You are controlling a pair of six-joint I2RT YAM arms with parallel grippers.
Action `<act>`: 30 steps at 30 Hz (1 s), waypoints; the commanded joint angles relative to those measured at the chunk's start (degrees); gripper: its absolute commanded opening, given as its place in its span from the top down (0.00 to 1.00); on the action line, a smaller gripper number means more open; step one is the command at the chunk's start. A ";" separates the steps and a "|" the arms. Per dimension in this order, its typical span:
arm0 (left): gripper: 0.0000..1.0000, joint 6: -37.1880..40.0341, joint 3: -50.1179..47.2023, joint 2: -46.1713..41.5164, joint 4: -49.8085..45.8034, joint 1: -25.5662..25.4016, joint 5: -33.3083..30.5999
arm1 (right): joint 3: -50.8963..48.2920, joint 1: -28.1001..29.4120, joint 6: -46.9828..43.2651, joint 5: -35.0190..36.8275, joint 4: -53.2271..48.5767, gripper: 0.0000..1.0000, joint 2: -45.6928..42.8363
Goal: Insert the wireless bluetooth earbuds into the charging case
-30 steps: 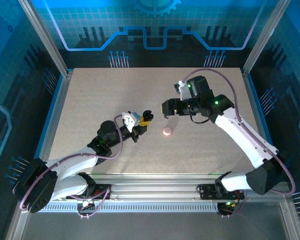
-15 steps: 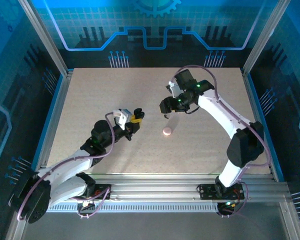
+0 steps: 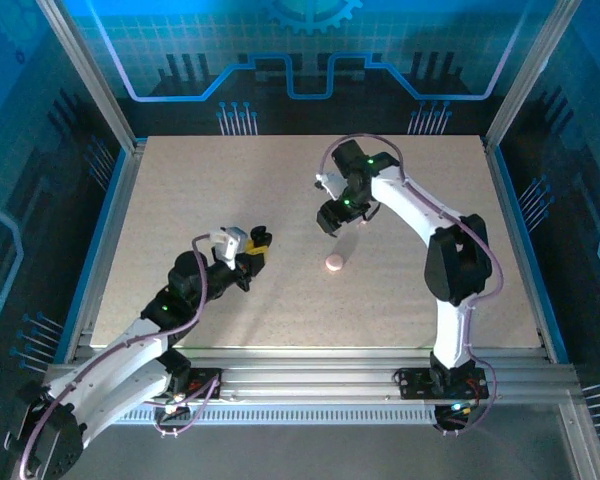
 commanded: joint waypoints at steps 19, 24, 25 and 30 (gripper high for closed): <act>0.87 -2.08 0.77 -0.34 -6.99 0.42 -5.04 | 12.25 1.61 -12.17 7.38 -5.12 0.48 16.59; 0.87 -1.98 1.13 -0.22 -7.43 0.41 -5.35 | 13.70 1.54 -12.61 8.00 -5.58 0.53 18.07; 0.87 -2.03 1.13 -0.19 -7.39 0.45 -5.33 | 14.05 1.51 -12.60 8.08 -5.67 0.54 18.33; 0.87 -1.71 1.44 0.05 -7.26 0.46 -5.26 | 15.32 1.38 -12.61 7.88 -5.84 0.59 19.05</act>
